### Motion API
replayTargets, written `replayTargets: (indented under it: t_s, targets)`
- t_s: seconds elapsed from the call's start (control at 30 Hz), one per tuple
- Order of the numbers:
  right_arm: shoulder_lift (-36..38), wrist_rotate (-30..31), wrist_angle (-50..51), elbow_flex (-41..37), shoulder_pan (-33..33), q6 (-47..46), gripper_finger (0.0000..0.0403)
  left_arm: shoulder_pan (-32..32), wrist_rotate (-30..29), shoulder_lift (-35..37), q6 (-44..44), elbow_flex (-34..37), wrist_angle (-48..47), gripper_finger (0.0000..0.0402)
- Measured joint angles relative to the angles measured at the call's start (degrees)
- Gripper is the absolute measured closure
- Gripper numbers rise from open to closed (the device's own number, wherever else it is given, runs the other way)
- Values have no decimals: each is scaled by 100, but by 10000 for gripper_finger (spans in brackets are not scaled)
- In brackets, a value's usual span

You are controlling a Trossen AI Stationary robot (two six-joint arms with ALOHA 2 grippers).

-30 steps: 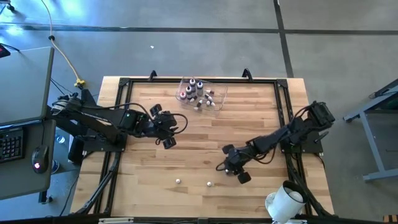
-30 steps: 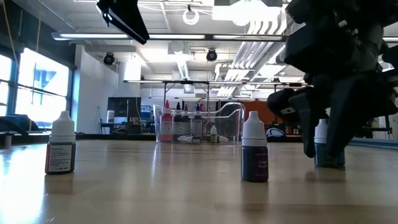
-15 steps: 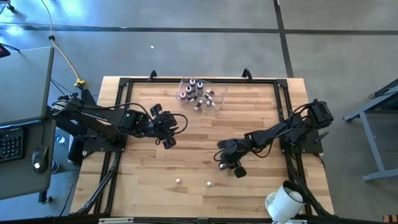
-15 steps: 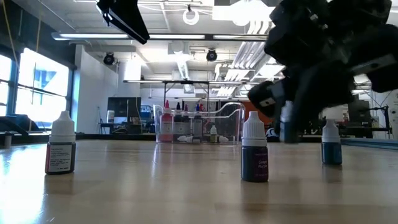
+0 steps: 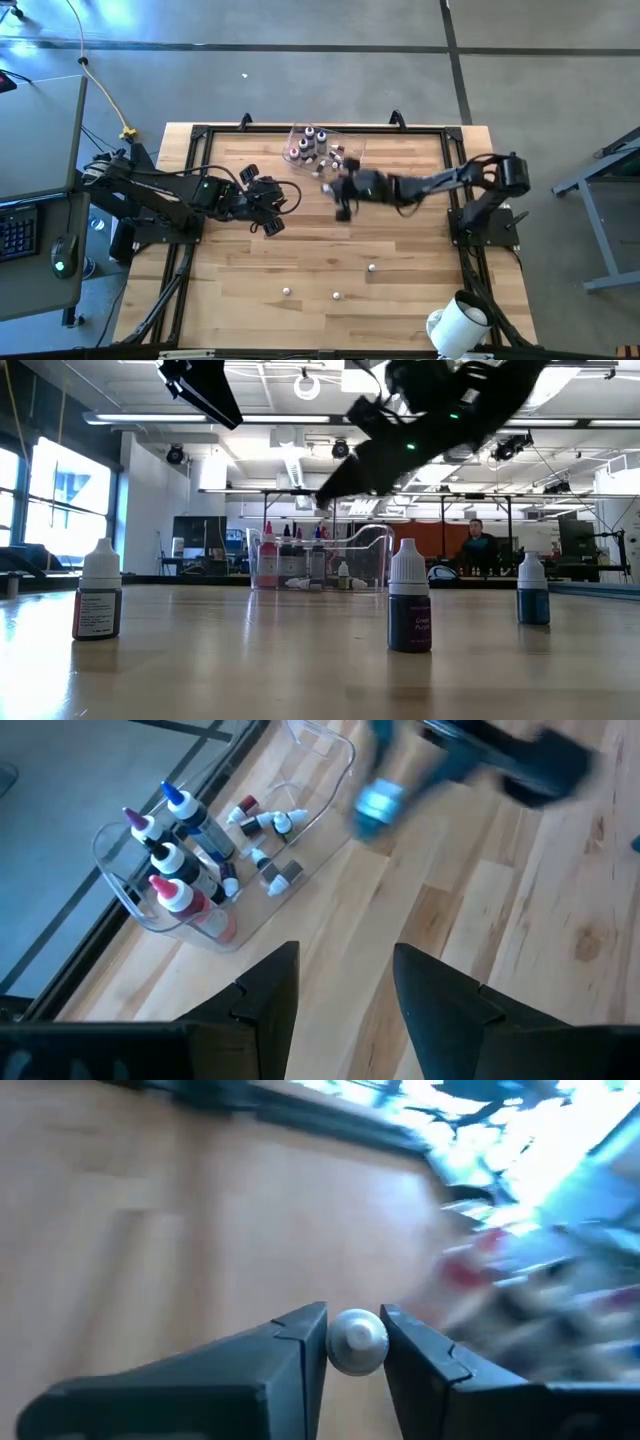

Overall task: Pick & Place food coloring
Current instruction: Put the green food coloring into the transparent bin, then put the purple food coloring into the transparent bin

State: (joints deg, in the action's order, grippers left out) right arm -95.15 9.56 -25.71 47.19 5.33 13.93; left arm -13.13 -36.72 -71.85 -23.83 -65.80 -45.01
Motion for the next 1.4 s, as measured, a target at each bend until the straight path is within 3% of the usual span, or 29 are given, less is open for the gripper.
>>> replayTargets:
  t_s: [0.17,0.33,0.5,0.67,0.97,1.23,1.4]
  targets:
    - [-48,72,1992,1421,1055,410,321,0,4,0,-2,0,-1,241]
    - [-579,-859,4425,2687,2170,129,322,0,5,0,-2,-2,-2,241]
    - [-1374,-1413,5005,3349,2732,122,322,0,5,0,-2,-4,0,241]
    - [-2100,-1408,5328,3780,2848,218,322,0,5,-2,-2,-4,0,241]
    - [-2347,-1367,5708,3967,2840,365,314,0,5,-2,-2,-4,-4,241]
    - [-2297,-578,6065,4152,2742,455,270,0,19,-2,-7,-4,-4,241]
    - [-2005,215,7394,4856,2358,401,270,0,23,-2,-156,-4,-3,241]
